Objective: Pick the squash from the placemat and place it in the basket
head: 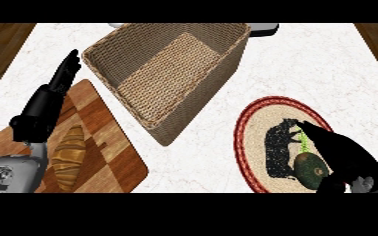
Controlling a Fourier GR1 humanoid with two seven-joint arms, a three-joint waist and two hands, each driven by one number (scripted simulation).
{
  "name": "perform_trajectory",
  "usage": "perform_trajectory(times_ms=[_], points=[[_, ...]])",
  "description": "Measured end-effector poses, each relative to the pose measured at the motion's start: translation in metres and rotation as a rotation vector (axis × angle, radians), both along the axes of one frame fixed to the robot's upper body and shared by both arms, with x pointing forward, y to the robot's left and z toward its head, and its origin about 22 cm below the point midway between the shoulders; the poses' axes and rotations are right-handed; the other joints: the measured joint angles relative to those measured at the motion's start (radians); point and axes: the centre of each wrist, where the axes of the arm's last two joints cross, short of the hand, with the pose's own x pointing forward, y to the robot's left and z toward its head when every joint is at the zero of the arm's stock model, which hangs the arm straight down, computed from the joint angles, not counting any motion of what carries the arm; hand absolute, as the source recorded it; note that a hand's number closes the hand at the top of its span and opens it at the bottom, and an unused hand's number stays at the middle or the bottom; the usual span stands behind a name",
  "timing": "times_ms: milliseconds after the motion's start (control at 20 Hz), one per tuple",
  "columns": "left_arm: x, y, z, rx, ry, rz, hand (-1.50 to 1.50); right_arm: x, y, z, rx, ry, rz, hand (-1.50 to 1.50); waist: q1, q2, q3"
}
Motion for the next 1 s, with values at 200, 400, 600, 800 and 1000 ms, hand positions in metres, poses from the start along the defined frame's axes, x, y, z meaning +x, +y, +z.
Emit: perform_trajectory(times_ms=[200, 400, 600, 800, 1000], points=[[0.006, 0.005, 0.001, -0.003, -0.001, 0.005, 0.00, 0.001, -0.003, -0.008, 0.005, 0.011, -0.001, -1.50, 0.000, 0.000, 0.000], [0.000, 0.004, -0.001, -0.003, 0.003, -0.003, 0.00, -0.004, -0.005, -0.016, -0.004, 0.029, -0.015, -1.50, 0.000, 0.000, 0.000], [0.002, 0.008, -0.002, -0.005, 0.004, 0.000, 0.00, -0.002, -0.006, -0.027, -0.006, 0.031, -0.027, -1.50, 0.001, 0.000, 0.000], [0.006, 0.013, 0.005, -0.009, 0.006, -0.003, 0.00, -0.002, -0.007, -0.033, -0.005, 0.041, -0.025, -1.50, 0.000, 0.000, 0.000], [0.005, 0.008, 0.006, -0.003, 0.002, 0.000, 0.00, 0.001, -0.011, -0.036, 0.024, 0.035, -0.048, 1.50, 0.001, -0.001, -0.002]])
